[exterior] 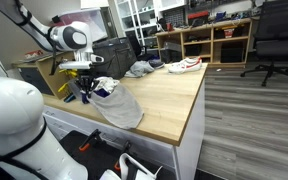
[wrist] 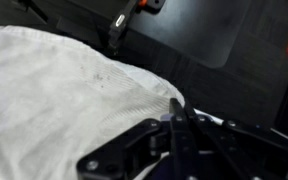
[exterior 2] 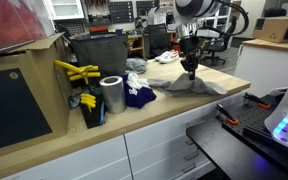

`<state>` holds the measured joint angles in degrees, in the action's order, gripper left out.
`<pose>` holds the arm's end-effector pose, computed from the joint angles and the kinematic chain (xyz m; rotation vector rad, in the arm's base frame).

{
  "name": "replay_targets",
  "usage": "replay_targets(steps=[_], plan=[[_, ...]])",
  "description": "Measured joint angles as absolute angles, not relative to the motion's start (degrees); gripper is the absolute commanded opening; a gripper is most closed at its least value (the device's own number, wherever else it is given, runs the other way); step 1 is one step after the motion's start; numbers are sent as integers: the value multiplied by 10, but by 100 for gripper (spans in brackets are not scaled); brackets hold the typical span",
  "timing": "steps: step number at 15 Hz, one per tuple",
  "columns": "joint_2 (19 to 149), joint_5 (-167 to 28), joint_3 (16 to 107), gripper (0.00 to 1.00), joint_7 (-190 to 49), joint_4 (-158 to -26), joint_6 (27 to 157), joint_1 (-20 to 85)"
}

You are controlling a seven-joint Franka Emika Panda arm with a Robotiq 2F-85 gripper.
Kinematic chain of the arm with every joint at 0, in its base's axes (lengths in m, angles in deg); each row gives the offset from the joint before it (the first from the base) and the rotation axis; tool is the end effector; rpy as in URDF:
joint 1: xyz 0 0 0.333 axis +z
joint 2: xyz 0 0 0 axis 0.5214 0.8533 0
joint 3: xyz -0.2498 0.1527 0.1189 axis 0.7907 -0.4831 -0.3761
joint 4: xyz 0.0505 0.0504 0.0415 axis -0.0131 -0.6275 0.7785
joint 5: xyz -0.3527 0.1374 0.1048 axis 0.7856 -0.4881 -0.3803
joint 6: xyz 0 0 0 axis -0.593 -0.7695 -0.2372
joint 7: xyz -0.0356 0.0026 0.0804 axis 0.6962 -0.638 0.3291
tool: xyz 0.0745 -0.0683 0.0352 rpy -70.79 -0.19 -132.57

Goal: Fold the grey towel

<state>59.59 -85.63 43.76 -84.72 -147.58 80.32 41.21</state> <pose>0.3664 0.1648 0.2891 -2.9381 -0.6034 0.4590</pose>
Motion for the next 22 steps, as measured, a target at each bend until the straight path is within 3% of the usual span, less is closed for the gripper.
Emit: replay_targets(steps=[5,15,22], plan=[[583,-777,521,1,-829,-1379,845,356],[835,-698,590,1,-747,-1127,939,298],[921,-683,604,1,-704,-1005,939,300]])
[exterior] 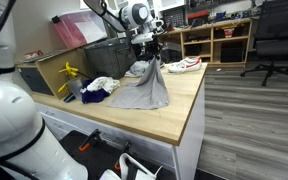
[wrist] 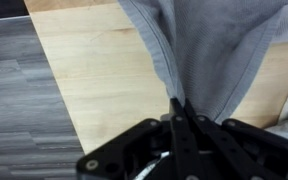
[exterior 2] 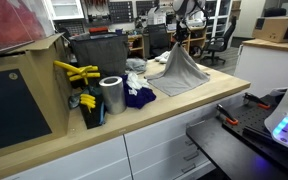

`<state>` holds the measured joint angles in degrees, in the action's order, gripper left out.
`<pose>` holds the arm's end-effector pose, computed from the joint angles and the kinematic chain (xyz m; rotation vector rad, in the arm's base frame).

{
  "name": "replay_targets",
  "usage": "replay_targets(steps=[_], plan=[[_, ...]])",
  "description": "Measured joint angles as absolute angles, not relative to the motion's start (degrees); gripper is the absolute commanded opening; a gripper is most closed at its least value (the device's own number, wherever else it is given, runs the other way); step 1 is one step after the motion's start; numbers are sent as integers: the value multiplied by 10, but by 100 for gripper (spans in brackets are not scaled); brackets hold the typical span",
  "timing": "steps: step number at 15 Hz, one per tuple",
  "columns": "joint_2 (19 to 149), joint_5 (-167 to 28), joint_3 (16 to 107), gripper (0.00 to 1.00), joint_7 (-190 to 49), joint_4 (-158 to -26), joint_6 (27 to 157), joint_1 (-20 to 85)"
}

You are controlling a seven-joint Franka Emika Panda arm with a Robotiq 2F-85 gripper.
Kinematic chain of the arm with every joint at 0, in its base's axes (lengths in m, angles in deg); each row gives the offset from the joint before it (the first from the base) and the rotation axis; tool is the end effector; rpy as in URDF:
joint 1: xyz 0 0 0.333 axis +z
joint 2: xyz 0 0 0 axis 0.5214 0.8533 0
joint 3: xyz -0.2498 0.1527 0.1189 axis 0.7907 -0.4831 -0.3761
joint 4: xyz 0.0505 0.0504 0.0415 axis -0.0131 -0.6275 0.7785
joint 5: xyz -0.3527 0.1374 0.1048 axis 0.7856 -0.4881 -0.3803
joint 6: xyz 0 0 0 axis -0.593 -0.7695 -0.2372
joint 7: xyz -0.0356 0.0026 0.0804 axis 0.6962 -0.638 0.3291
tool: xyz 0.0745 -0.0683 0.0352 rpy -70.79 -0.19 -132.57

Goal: Fold the grey towel

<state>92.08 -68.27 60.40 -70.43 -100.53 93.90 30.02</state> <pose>0.6719 -0.0516 0.3469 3.0472 -0.1722 0.3099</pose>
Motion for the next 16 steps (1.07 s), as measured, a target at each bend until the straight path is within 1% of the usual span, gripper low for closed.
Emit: replay_targets(steps=[7,16], plan=[[928,-671,608,1,-704,-1010,908,305],[896,-664,603,1,-706,-1118,873,329]])
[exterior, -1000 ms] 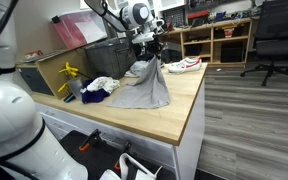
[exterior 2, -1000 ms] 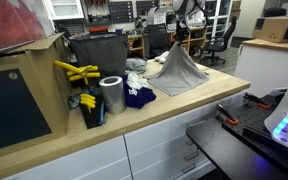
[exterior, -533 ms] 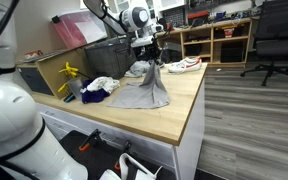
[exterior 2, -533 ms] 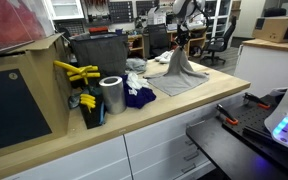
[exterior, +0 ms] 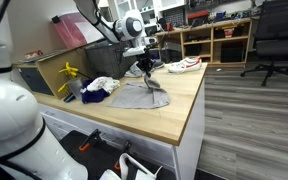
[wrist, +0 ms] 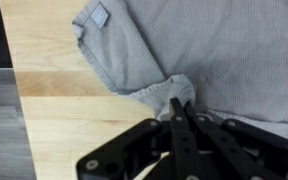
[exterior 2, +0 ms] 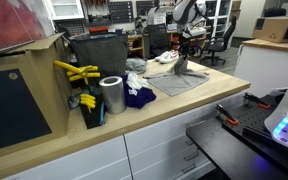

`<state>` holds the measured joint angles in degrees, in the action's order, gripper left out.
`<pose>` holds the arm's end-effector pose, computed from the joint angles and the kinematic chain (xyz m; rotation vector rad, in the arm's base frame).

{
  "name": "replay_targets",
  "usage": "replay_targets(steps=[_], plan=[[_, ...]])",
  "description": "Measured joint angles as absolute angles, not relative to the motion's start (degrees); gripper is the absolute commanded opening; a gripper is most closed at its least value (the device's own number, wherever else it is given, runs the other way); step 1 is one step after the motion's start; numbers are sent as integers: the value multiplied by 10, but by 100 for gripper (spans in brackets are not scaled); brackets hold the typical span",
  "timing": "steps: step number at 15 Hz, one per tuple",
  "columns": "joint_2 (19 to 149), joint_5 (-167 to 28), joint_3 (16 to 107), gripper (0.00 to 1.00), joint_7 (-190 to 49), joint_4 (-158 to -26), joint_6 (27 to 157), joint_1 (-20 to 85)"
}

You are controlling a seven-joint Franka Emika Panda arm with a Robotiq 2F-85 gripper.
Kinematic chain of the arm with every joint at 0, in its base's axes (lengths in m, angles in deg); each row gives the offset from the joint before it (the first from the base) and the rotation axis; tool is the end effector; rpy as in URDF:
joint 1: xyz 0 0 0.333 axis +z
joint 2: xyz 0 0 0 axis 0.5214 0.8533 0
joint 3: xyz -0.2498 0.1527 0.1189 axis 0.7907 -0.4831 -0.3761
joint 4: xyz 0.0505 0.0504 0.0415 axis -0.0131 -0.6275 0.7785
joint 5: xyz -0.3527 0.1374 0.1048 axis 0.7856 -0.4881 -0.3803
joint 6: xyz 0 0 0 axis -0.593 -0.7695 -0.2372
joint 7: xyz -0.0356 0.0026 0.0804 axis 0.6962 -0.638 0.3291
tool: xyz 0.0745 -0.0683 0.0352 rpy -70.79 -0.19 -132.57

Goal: Fold the grey towel

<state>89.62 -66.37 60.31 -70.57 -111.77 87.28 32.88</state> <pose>0.6078 -0.0193 0.2767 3.0418 -0.0609 -0.0978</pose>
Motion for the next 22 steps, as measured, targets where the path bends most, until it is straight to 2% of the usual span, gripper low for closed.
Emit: replay_targets(steps=[8,22], plan=[[835,-662,574,1,-707,-1215,862,337],[784,-664,537,1,-707,-1286,863,353]])
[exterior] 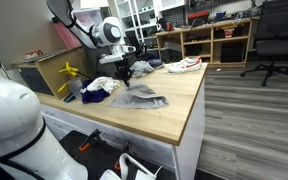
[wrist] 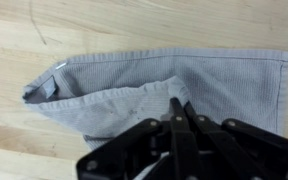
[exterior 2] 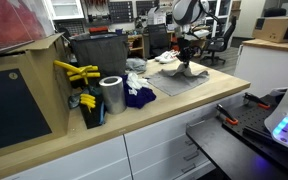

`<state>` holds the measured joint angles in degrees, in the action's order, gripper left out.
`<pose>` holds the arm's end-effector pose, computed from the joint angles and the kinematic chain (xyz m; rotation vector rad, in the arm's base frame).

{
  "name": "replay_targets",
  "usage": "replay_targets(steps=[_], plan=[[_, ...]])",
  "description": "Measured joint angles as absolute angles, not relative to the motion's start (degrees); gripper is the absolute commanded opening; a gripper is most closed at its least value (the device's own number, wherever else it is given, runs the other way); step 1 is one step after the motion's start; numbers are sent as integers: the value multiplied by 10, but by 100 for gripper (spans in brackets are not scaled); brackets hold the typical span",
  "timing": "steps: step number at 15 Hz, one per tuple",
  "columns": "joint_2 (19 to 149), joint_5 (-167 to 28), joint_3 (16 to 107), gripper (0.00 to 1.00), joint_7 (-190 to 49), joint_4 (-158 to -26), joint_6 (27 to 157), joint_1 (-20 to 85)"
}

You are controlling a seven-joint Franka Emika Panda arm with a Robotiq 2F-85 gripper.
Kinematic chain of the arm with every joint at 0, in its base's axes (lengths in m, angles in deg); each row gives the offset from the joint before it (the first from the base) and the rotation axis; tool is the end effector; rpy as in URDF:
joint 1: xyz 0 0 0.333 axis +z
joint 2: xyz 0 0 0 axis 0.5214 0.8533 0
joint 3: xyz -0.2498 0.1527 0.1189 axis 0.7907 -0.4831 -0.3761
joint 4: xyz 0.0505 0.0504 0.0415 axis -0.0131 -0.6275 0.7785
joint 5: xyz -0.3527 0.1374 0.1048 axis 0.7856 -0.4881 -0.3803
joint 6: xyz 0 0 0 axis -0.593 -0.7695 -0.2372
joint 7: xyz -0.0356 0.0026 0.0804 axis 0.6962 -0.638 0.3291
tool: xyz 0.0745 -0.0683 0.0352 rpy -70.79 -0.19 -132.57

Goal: Fold the grey towel

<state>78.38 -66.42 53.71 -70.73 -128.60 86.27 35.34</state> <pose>0.5139 0.0638 0.2691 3.0451 0.1833 -0.2659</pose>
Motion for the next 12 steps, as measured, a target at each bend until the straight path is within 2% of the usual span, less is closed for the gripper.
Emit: replay_targets(steps=[12], plan=[[779,-665,531,1,-717,-1298,863,357]])
